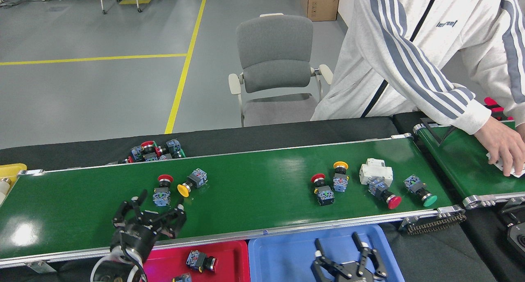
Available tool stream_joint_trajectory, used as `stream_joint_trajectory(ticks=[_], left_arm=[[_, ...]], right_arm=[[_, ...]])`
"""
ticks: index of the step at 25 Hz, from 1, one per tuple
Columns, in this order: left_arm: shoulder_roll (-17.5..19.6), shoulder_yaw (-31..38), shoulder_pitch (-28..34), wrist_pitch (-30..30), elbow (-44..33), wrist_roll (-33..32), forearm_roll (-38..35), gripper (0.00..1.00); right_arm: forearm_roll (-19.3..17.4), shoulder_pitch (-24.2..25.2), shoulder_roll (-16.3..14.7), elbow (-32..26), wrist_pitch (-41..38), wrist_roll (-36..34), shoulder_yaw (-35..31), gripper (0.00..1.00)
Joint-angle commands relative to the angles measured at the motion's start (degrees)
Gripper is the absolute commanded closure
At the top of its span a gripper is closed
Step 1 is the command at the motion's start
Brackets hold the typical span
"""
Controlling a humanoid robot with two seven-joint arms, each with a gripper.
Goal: Pick switch part from conveyor to tray
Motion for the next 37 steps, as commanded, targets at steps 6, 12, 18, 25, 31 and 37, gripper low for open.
stream_joint_trajectory(ticks=[6, 12, 18, 25, 31, 37], left_arm=[[0.73, 0.64, -2.54, -1.54, 4.27, 0.16, 1.91, 0.00], [0.82, 1.08, -5.44, -1.01, 10.25, 0.60, 2.61, 0.70], [1.08, 2.05, -4.83, -4.09, 10.78, 3.50, 7.36, 0.96], [2.49, 2.22, -0.70, -31.69, 0.76, 4.02, 7.45, 0.96], [5.39, 4.59, 10.99, -36.52, -11.72, 3.67, 7.10, 0.61], [4.77, 10.05, 15.65, -36.52, -12.33, 3.67, 7.54, 0.00]], right_arm=[[1.29, -10.44, 1.41, -0.46, 4.55, 11.89, 7.15, 0.04], [4.64, -17.65, 3.87, 5.69, 8.51, 18.04, 11.10, 0.04], [4.64, -20.64, 6.07, 9.56, 8.51, 20.51, 12.51, 0.04], [4.20, -21.60, 6.25, 12.46, 11.58, 21.91, 12.33, 0.04], [4.02, -23.71, 5.90, 14.13, 12.99, 22.79, 12.86, 0.56], [4.20, -23.80, 5.54, 13.69, 9.65, 22.79, 12.95, 0.96]])
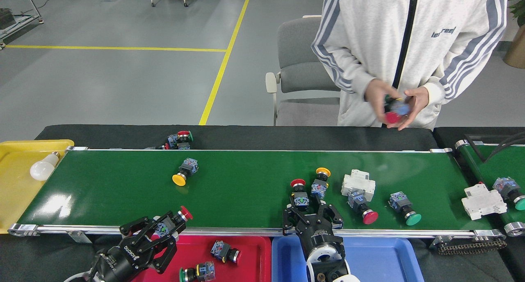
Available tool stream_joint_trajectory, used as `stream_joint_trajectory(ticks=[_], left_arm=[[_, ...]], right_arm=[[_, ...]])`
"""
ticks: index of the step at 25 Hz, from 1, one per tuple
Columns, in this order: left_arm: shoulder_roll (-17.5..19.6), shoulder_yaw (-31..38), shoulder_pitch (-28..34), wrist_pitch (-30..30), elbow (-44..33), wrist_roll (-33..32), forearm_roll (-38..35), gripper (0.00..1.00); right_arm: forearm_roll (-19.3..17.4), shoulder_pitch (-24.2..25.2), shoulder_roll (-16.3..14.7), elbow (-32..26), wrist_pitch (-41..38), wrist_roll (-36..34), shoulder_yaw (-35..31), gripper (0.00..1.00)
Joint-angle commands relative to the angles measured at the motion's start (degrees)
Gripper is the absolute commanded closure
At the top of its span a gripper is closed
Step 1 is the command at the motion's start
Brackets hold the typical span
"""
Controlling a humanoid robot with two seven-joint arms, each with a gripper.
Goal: Pick switch part from conveyor to tray
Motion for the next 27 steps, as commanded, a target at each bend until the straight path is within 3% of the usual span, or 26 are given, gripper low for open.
stream_joint_trajectory(ticks=[1, 4, 7, 9, 10, 11, 12, 19, 21, 23, 27], left_arm=[[-0.02, 1.74, 0.52, -0.31, -0.80, 0.18, 0.38, 0.00], [-0.98, 6.93, 1.48, -0.31, -0.98, 0.18, 0.56, 0.00], [-5.20, 13.96, 2.28, -0.31, -2.65, 0.18, 0.12, 0.00], [-6.34, 16.69, 2.54, 2.67, -2.56, 0.18, 0.12, 0.00], [-6.08, 16.69, 3.07, 9.18, -2.47, 0.18, 0.21, 0.00], [-5.82, 16.60, 3.59, 12.96, -2.30, 0.18, 0.12, 0.00], [-5.73, 16.69, 3.68, 13.31, -2.12, 0.18, 0.21, 0.00], [-4.32, 16.42, 2.28, 13.84, -1.42, 0.18, -0.32, 0.00], [-2.65, 16.42, 1.49, 14.45, 1.30, 0.18, -0.32, 0.00], [-0.81, 16.42, 1.05, 16.12, 3.77, 0.18, -0.32, 0.00], [3.59, 14.40, 0.26, 17.00, 7.81, 0.18, -0.23, 0.00]], right_arm=[[0.20, -0.88, -0.22, -1.46, -2.07, -0.43, 0.11, 0.96], [0.20, 1.14, -1.54, -5.77, -8.84, -3.06, 3.54, 0.96], [0.20, 5.09, -5.67, -12.53, -21.67, -5.61, 6.35, 0.96], [0.46, 7.47, -7.34, -15.35, -30.11, -6.05, 8.37, 0.89], [0.64, 8.17, -7.51, -15.61, -33.19, -6.49, 10.04, 0.69], [1.43, 8.35, -7.42, -15.43, -34.07, -6.67, 11.98, 0.22], [1.87, 8.35, -6.98, -15.08, -33.80, -6.76, 13.47, 0.00], [1.43, 8.35, -6.55, -14.73, -33.71, -6.93, 13.21, 0.00], [0.46, 8.52, -6.11, -15.08, -32.05, -7.02, 8.21, 0.01], [0.37, 9.84, -4.52, -14.99, -25.63, -8.95, 3.10, 0.02], [0.37, 16.08, -3.47, -15.08, -12.80, -21.43, -1.64, 0.02]])
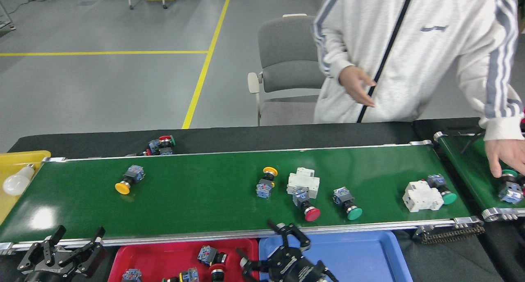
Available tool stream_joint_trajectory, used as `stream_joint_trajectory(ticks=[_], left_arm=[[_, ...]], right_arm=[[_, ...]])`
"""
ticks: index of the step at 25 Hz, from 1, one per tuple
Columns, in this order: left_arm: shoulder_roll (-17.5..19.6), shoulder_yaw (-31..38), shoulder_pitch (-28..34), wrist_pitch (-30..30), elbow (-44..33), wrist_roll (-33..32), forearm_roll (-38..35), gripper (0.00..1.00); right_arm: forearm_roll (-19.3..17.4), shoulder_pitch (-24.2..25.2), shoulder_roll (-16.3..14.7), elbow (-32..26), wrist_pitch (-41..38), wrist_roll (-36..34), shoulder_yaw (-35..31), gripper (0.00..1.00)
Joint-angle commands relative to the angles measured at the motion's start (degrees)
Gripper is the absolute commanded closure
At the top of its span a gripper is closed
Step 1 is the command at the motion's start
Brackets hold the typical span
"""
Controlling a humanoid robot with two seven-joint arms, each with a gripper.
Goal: Pick switch part from conveyor to tray
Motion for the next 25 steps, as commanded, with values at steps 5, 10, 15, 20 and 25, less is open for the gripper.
stream_joint_trajectory(ticks=[5, 10, 15, 20, 25], left_arm=[[2.79, -3.13, -11.04, 1.06, 9.89, 0.22, -0.09, 0.00], [6.57, -7.70, -18.86, 0.80, 20.35, 0.31, 0.00, 0.00], [7.71, -8.84, -23.87, 1.15, 27.83, 0.57, 0.00, 0.00], [8.77, -12.36, -29.50, 7.56, 37.05, 0.84, -0.09, 0.00], [8.86, -19.65, -34.68, 17.67, 45.84, 6.20, 0.52, 0.23]], right_arm=[[-0.52, 6.53, 0.79, -0.53, 14.75, -9.16, -3.91, 0.02], [-0.35, 0.20, 1.40, 0.43, 18.18, -0.20, -3.74, 0.02], [-0.09, -5.25, 1.05, 2.81, 17.83, 6.05, -0.57, 0.02], [-0.26, -10.96, 2.46, 7.73, 17.83, 9.91, 2.41, 0.02], [-0.35, -14.56, 4.48, 12.74, 18.00, 10.97, 2.85, 0.08]])
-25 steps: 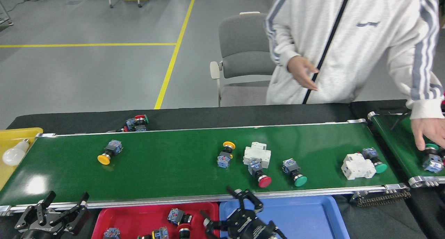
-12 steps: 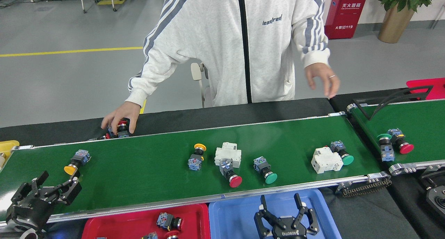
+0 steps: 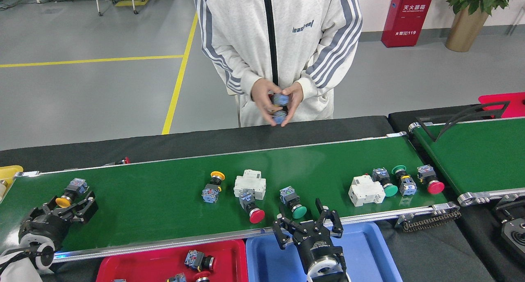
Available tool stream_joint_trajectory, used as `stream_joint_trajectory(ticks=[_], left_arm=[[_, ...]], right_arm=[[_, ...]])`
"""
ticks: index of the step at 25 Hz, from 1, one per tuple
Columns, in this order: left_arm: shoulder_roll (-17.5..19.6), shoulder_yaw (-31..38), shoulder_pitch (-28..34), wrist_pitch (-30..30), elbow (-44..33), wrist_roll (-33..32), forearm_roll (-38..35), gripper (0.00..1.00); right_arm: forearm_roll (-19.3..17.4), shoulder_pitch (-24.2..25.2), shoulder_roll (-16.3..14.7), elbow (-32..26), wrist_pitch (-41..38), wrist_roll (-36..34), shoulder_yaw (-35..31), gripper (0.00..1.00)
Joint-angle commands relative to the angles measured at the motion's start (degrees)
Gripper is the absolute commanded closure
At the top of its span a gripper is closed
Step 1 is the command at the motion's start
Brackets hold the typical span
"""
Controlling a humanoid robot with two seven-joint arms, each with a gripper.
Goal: Pick switch part from conveyor to tray
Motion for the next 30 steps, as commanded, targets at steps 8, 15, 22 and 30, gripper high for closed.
stream_joint_trajectory(ticks=[8, 15, 22, 30], left_arm=[[-0.41, -0.88, -0.63, 3.29, 0.23, 4.68, 3.36, 0.74], [-0.24, -0.26, 12.02, -10.42, -22.62, 3.71, 3.45, 0.80], [-0.41, 7.91, 40.84, -30.72, -54.61, 3.71, 3.45, 0.59], [-3.93, 10.64, 45.34, -30.72, -57.51, 3.98, 3.45, 0.00]], right_arm=[[-0.08, -2.14, 0.11, 0.90, -1.18, 1.41, 1.28, 0.83], [0.10, 0.85, -1.91, -5.52, -6.46, -0.43, 3.91, 0.91], [0.36, 8.14, -7.54, -15.10, -35.89, -4.21, 8.48, 0.67], [0.71, 7.97, -5.78, -12.46, -37.04, -4.04, 12.26, 0.00]])
